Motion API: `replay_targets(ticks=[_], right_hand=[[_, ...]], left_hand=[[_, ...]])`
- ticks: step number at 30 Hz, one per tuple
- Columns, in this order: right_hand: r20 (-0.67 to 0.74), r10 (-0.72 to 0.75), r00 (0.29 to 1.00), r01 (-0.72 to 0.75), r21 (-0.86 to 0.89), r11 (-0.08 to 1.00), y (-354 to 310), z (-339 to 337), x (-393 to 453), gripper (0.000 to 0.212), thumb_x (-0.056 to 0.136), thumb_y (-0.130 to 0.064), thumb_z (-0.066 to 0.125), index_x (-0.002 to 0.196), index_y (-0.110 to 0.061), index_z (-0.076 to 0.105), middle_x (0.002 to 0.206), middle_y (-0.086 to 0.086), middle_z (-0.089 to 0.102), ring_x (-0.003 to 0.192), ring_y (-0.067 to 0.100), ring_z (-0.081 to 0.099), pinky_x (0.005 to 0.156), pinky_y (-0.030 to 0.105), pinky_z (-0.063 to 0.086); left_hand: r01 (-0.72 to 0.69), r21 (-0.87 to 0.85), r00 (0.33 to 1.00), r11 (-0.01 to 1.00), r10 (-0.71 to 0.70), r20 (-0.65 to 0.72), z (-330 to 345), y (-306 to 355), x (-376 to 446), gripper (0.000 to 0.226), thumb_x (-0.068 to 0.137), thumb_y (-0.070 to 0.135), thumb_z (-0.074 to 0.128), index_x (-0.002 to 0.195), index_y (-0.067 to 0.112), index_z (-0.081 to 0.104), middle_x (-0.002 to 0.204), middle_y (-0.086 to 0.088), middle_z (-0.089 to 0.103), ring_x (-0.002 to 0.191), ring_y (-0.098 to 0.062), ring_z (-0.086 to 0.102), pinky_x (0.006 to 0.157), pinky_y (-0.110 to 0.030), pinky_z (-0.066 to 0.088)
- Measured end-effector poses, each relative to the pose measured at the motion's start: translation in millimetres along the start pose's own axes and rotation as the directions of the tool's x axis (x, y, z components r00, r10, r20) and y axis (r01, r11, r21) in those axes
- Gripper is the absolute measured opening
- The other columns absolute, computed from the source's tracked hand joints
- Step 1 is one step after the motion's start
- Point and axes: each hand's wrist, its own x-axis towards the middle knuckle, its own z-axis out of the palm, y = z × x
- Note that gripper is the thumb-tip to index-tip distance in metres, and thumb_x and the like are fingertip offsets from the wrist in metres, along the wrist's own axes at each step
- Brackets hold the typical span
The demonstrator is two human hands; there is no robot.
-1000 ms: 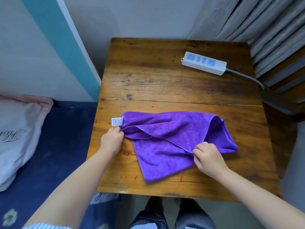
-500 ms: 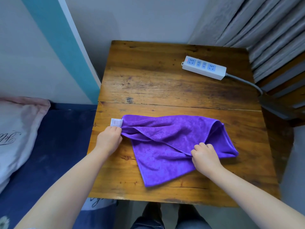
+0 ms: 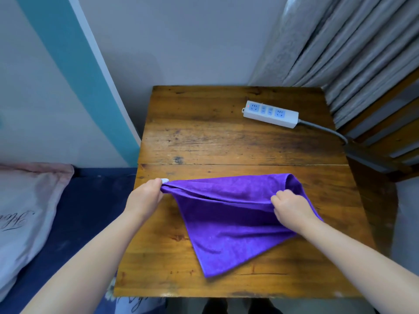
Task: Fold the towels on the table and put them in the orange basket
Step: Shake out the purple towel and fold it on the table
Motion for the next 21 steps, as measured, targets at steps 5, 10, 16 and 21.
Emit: replay_targets(ticks=[5,10,16,21], right_hand=[[-0.275,0.121,0.954,-0.134,-0.028,0.991,30.3,-83.2,42.1,0.008,0.044,-0.007,0.051,0.037,-0.008,0.055,0.041,0.009,0.055,0.036,0.026,0.054,0.035,0.022,0.043],[-0.391,0.151,0.908,-0.193,-0.069,0.979,75.0,-196.3,63.9,0.012,0.045,-0.006,0.052,0.047,0.001,0.061,0.051,0.018,0.060,0.050,0.033,0.061,0.047,0.034,0.049],[-0.599,0.316,0.736,-0.220,0.229,0.948,119.4,-280.4,75.3,0.034,0.060,-0.006,0.036,0.071,0.012,0.062,0.077,0.032,0.062,0.081,0.044,0.059,0.071,0.045,0.042],[-0.501,0.153,0.852,-0.170,0.012,0.985,127.6,-291.2,69.0,0.025,0.074,-0.003,0.045,0.086,0.007,0.064,0.089,0.026,0.065,0.096,0.038,0.059,0.088,0.046,0.037]], left_hand=[[-0.028,0.008,0.996,1.000,0.029,-0.084,-60.6,24.4,31.3,0.014,0.091,0.003,0.042,0.092,-0.004,0.055,0.094,-0.024,0.061,0.084,-0.040,0.059,0.068,-0.046,0.043],[-0.062,-0.032,0.950,0.998,0.049,-0.307,-164.2,65.8,75.0,0.020,0.089,0.002,0.044,0.102,-0.007,0.056,0.105,-0.028,0.057,0.095,-0.044,0.058,0.079,-0.047,0.044],[-0.103,-0.007,0.746,0.995,0.073,-0.662,-274.2,101.9,88.9,0.019,0.087,0.002,0.048,0.098,-0.007,0.060,0.102,-0.028,0.061,0.090,-0.045,0.059,0.072,-0.047,0.045],[-0.054,0.151,0.779,0.987,0.136,-0.612,-294.7,106.1,79.8,0.021,0.089,0.007,0.047,0.098,0.001,0.065,0.102,-0.020,0.067,0.088,-0.040,0.062,0.071,-0.041,0.048]])
